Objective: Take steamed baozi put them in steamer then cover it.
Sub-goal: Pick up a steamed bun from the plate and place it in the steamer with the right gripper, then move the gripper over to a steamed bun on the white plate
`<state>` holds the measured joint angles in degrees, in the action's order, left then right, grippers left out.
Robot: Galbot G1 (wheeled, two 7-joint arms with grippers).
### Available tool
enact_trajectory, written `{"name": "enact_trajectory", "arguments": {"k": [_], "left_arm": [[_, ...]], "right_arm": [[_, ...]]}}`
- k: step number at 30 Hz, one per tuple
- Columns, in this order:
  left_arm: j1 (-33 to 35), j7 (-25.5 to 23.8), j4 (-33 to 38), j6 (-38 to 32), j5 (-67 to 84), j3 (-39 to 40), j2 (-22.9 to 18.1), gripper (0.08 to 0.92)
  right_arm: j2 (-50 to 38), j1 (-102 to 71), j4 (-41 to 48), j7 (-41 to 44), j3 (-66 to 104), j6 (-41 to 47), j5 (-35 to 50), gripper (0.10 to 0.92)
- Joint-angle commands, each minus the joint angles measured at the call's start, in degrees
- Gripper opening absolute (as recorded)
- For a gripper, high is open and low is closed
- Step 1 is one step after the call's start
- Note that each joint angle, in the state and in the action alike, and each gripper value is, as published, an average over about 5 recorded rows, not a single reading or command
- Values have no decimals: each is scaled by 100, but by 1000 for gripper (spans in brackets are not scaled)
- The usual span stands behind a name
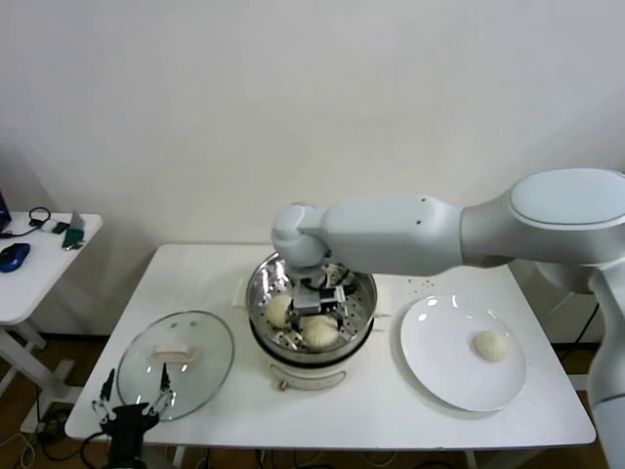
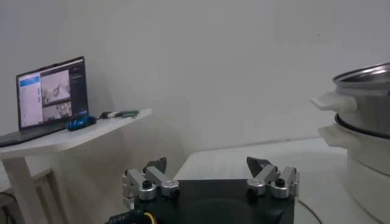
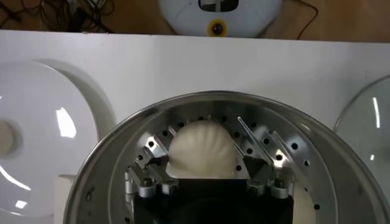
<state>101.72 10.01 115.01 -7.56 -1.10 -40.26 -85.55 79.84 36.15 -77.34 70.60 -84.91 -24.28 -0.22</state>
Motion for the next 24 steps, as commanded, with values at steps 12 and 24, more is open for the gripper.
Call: {"name": "enact_trajectory", "arguments": {"k": [12,24], "left_arm": [[-27,1,68,55,-23,49,23,823],[-19,-20,78,44,17,112,65,823]], "right_arm": [[-1052,1186,197,184,-203,436,1249,823],[-3343,1263,-14,-1786,-1244,3769,2568,823]]}}
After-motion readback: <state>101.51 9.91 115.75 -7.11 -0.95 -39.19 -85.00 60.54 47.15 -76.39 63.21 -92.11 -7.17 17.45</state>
